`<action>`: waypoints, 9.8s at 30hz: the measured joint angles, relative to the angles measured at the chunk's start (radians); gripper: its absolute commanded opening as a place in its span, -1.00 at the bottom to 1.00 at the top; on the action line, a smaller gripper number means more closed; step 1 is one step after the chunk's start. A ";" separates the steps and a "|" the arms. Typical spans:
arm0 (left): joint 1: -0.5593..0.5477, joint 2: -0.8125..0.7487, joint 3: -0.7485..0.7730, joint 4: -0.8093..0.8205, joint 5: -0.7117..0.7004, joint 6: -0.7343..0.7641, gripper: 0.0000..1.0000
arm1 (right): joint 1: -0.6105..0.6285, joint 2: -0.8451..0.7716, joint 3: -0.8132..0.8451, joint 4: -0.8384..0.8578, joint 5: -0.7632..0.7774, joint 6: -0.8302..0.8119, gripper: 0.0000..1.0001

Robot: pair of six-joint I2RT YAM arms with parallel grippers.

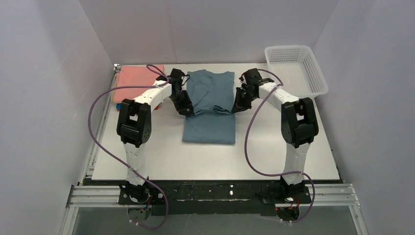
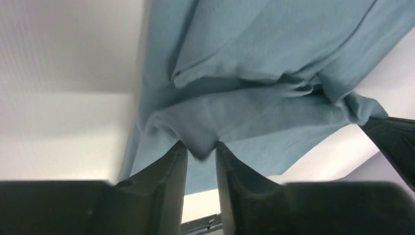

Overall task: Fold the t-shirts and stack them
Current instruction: Fold the folded rectangular tshirt in 1/3 of the way, then grab one side of the 2/3 rectangular tshirt with both arms, then fold the long partially folded tshirt into a neat square, then smooth out wrinkles on the folded tshirt, then put the neatly folded tshirt into the corner of the board with the left arm

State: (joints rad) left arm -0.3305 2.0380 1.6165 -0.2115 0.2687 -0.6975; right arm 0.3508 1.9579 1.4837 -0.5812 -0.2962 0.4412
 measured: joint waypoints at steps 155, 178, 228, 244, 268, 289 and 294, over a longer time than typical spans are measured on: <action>0.005 0.055 -0.101 0.214 0.200 -0.046 0.96 | -0.132 0.176 -0.025 0.198 -0.433 0.214 0.70; 0.008 -0.695 -0.504 0.138 -0.074 0.085 0.96 | -0.128 -0.877 -0.417 0.114 0.254 0.196 0.80; -0.238 0.024 -0.103 0.119 -0.334 0.071 -1.00 | -0.142 -0.998 -0.735 0.232 0.472 0.183 0.73; -0.212 0.093 0.183 -0.014 -0.795 0.499 -1.00 | -0.155 -0.913 -0.721 0.257 0.420 0.140 0.70; -0.002 0.102 0.570 -0.011 -0.864 0.890 -1.00 | -0.161 -0.818 -0.636 0.230 0.370 0.055 0.60; 0.022 0.098 0.752 -0.068 -0.824 0.925 -1.00 | -0.161 -0.762 -0.621 0.222 0.341 0.055 0.53; 0.034 0.068 0.768 -0.079 -0.798 0.918 -1.00 | -0.161 -0.750 -0.620 0.216 0.341 0.056 0.53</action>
State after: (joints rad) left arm -0.2970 2.1059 2.3848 -0.2909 -0.5293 0.2207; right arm 0.1898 1.2079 0.8635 -0.3656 0.0448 0.4973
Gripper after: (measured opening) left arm 0.113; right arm 0.766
